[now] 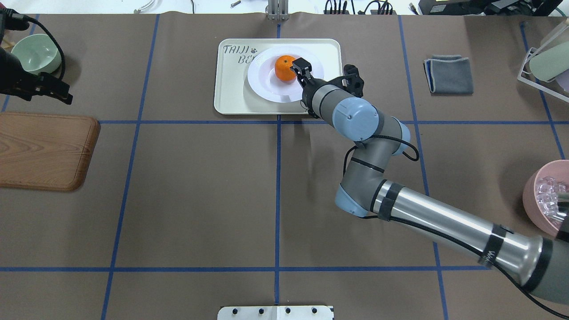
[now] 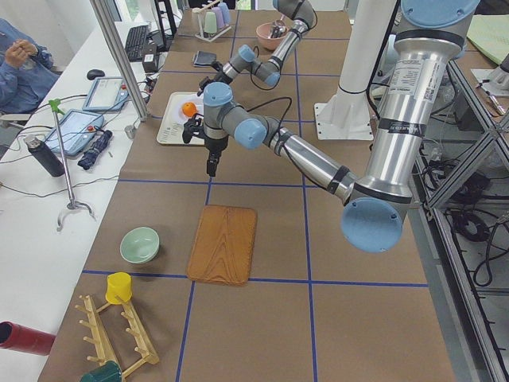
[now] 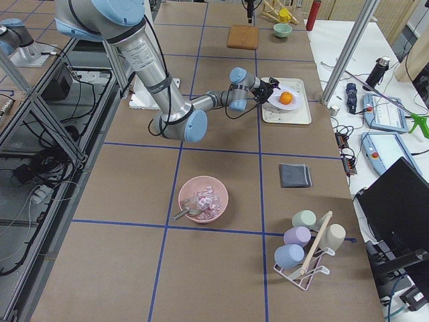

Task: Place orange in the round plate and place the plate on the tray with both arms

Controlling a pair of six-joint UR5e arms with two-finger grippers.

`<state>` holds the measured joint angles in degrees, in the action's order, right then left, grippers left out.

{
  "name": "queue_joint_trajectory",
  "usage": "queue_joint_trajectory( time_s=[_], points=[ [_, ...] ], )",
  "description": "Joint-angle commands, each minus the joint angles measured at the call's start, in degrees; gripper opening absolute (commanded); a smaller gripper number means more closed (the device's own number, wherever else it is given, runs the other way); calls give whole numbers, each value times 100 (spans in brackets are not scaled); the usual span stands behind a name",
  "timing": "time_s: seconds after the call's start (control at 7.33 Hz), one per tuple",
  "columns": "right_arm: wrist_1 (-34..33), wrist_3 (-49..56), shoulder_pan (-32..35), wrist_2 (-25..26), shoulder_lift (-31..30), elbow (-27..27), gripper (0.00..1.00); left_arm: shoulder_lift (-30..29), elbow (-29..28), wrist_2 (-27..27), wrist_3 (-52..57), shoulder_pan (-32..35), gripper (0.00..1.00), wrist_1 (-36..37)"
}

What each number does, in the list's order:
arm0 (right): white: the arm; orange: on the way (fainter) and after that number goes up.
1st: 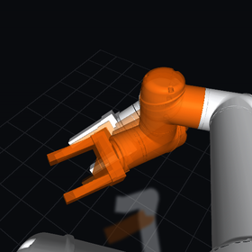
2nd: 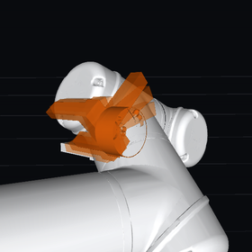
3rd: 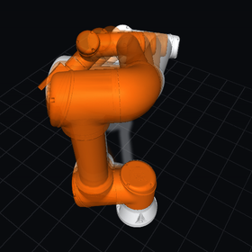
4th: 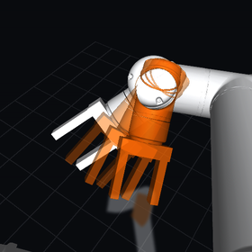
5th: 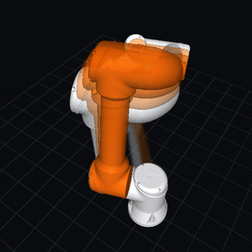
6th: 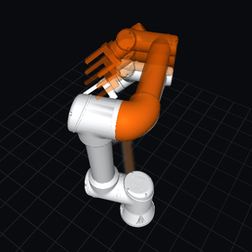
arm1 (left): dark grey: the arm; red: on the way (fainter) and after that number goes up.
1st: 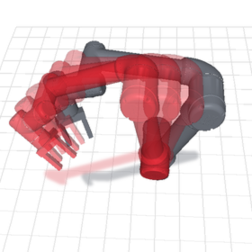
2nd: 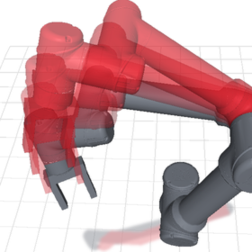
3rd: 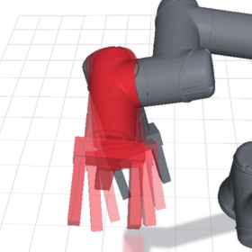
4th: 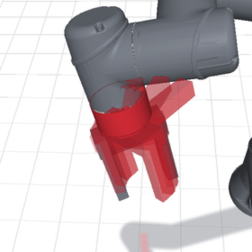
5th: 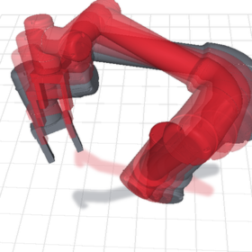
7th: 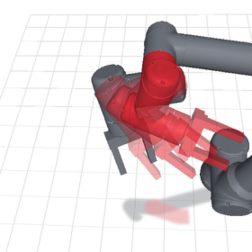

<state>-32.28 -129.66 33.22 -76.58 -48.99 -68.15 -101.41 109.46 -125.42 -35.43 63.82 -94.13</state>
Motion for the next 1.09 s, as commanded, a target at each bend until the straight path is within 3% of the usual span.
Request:
queue_joint_trajectory(
  time_s=[0.0, 0.14, 0.27, 0.55, 0.82, 0.95],
  points=[
    [-873, 72, -410, -15, -969, -1836, 100, -11, -3, 9, -8, 8, 97, 0],
    [-981, 81, -438, -58, -1164, -2173, 100, -11, -12, 9, 1, 8, 97, 0],
    [-982, 369, -439, -233, -1949, -2933, 100, -2, -12, 17, 1, 8, 97, 0],
    [-982, 2067, -55, -1388, -3269, -3825, 100, 16, -12, 18, 18, 43, 97, -9],
    [-1000, 4543, 1023, -3388, -3818, -3741, 100, 146, -30, 26, 542, 182, 97, -18],
    [-1122, 5625, 1899, -4469, -3942, -3532, 100, 226, -56, 18, 989, 314, 97, -18]
  ],
)
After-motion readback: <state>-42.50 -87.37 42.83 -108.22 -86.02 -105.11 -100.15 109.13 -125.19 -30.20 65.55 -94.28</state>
